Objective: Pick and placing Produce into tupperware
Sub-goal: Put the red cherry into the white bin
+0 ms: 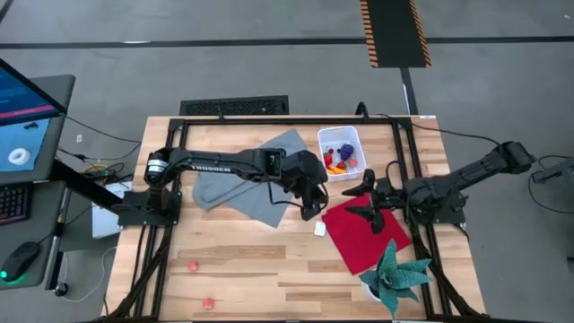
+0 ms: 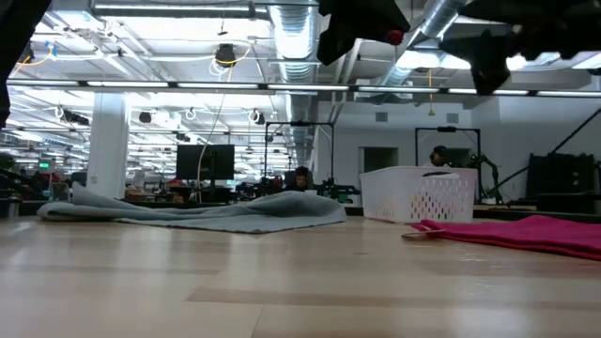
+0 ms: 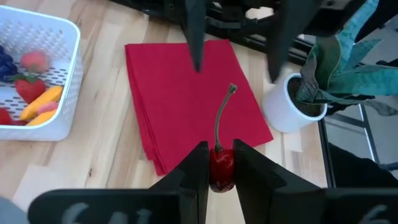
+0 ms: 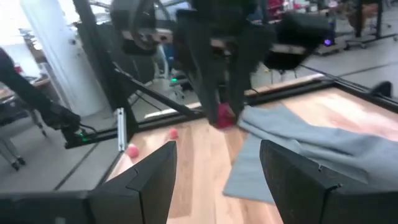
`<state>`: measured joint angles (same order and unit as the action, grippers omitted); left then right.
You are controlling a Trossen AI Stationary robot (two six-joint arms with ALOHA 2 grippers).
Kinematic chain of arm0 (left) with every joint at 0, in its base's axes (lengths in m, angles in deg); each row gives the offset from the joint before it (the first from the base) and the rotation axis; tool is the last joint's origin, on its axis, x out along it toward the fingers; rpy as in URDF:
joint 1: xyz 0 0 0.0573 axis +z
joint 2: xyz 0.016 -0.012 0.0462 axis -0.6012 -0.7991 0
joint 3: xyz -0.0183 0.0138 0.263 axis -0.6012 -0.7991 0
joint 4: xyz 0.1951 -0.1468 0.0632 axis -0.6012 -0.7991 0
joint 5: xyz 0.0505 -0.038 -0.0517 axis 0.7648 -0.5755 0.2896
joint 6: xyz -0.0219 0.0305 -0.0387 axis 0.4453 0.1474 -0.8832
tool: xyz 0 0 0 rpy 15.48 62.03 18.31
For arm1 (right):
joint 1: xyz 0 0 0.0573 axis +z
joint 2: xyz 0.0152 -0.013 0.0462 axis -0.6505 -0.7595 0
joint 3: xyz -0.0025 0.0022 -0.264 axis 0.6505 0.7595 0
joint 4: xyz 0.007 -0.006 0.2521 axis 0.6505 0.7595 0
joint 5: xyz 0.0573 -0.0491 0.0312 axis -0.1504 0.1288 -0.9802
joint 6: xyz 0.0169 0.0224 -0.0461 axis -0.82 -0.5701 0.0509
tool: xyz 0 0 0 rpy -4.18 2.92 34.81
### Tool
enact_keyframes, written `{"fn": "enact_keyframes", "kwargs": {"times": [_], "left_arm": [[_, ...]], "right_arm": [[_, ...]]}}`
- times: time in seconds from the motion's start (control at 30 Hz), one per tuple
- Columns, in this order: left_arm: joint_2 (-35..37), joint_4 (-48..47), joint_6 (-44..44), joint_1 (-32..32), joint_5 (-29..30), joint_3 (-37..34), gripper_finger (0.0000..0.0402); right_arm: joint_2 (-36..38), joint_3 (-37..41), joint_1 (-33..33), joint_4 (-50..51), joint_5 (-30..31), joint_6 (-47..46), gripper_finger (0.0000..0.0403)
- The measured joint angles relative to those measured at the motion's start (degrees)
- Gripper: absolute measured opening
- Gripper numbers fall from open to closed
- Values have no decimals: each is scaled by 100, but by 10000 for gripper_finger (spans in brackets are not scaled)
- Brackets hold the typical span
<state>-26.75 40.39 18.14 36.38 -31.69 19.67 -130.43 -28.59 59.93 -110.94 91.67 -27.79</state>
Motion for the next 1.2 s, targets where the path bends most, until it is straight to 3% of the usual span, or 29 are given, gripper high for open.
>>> {"fn": "enact_keyframes", "kwargs": {"times": [0.47, 0.93, 1.2], "left_arm": [[0, -66, -21, -2, -22, 0, 51], [0, -430, 51, -60, 27, 0, 51], [0, -430, 95, -55, 33, -2, 51]], "right_arm": [[-1555, -774, -350, -476, -564, 345, 254], [-1511, -905, -413, -346, -469, 504, 201], [-1510, -905, -413, -120, -465, 360, 147]]}}
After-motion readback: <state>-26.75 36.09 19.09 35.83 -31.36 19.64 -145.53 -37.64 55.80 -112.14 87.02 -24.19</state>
